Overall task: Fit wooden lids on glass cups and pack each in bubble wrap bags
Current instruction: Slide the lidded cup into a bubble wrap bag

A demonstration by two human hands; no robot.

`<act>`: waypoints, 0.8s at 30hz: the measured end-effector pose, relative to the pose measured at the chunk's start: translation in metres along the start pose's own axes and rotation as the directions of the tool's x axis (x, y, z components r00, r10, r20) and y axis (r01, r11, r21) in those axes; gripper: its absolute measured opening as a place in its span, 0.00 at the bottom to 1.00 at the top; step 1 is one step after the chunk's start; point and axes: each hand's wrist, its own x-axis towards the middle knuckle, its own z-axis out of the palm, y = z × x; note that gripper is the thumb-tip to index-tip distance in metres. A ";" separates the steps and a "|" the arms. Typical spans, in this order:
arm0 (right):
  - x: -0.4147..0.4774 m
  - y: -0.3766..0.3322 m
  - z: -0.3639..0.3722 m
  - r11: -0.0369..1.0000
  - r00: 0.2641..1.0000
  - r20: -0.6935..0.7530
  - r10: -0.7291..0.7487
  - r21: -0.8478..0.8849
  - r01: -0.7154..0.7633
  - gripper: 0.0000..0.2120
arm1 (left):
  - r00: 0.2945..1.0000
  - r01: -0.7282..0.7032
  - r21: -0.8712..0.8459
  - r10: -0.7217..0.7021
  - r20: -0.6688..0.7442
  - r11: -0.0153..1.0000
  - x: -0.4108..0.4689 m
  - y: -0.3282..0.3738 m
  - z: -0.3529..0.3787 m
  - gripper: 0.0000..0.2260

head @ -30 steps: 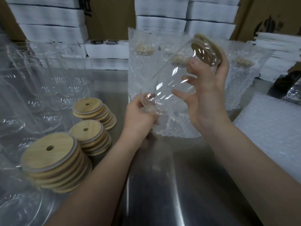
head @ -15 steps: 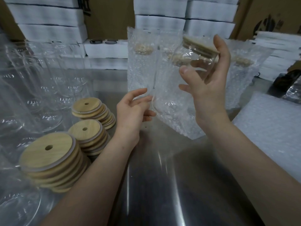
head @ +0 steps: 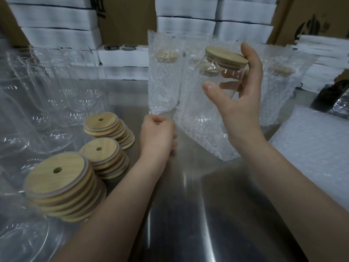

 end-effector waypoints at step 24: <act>-0.006 -0.006 0.005 0.999 0.999 0.025 -0.042 0.007 0.042 0.34 | 0.884 -0.447 0.070 0.428 0.191 0.892 -0.019 -0.019 0.014 0.45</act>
